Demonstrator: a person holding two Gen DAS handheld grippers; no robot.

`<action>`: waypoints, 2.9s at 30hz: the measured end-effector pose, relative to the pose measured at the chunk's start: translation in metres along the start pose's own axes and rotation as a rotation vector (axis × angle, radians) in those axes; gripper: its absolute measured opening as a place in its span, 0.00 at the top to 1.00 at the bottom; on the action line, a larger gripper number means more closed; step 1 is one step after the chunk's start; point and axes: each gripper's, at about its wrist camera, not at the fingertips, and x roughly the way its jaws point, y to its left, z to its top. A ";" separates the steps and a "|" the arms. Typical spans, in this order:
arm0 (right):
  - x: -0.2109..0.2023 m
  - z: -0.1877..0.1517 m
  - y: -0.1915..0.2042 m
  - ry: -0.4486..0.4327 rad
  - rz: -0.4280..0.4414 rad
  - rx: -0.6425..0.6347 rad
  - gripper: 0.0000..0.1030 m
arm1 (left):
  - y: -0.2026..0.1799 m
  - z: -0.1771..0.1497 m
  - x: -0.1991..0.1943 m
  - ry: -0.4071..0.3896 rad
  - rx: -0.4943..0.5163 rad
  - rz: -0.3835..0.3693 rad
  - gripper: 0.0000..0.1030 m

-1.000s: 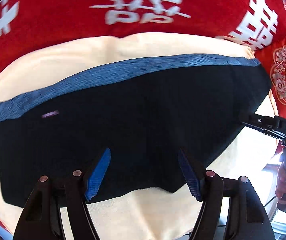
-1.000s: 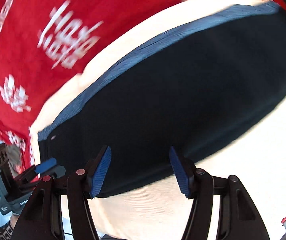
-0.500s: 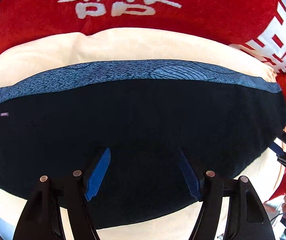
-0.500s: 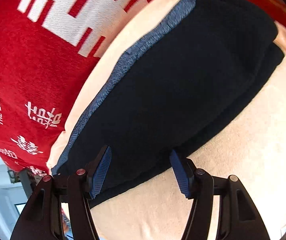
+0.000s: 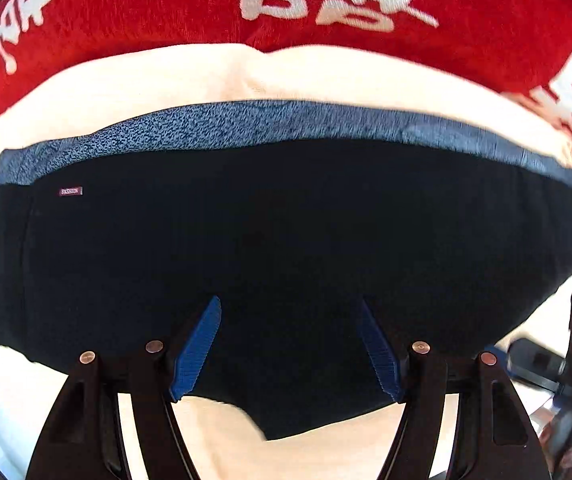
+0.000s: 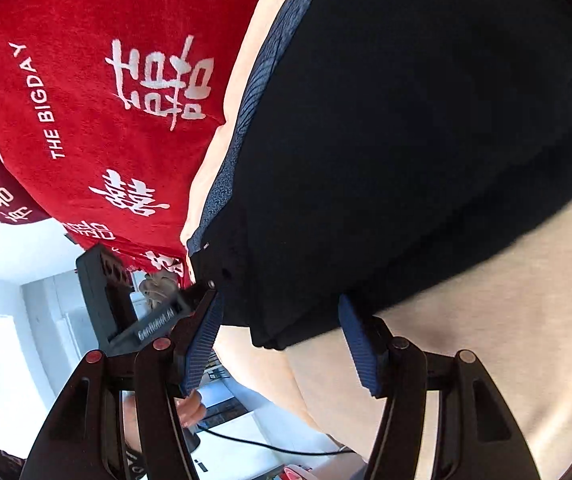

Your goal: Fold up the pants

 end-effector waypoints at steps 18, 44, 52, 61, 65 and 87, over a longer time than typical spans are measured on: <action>-0.060 -0.018 -0.004 -0.051 -0.235 -0.078 0.78 | -0.021 -0.048 -0.009 -0.005 0.116 0.010 0.23; -0.311 0.080 -0.095 -0.497 -0.498 0.081 0.74 | -0.270 0.051 0.027 -0.058 0.304 0.035 0.14; -0.300 0.044 -0.118 -0.463 -0.261 0.113 0.51 | -0.269 0.051 0.031 -0.057 0.284 0.041 0.14; -0.306 0.039 -0.138 -0.539 -0.107 0.104 0.51 | -0.271 0.048 0.035 -0.060 0.282 0.047 0.14; -0.302 0.055 -0.140 -0.607 -0.045 0.077 0.51 | -0.276 0.047 0.039 -0.077 0.282 0.050 0.14; -0.298 0.068 -0.050 -0.601 0.048 -0.078 0.87 | -0.285 0.010 0.026 -0.228 0.271 -0.042 0.44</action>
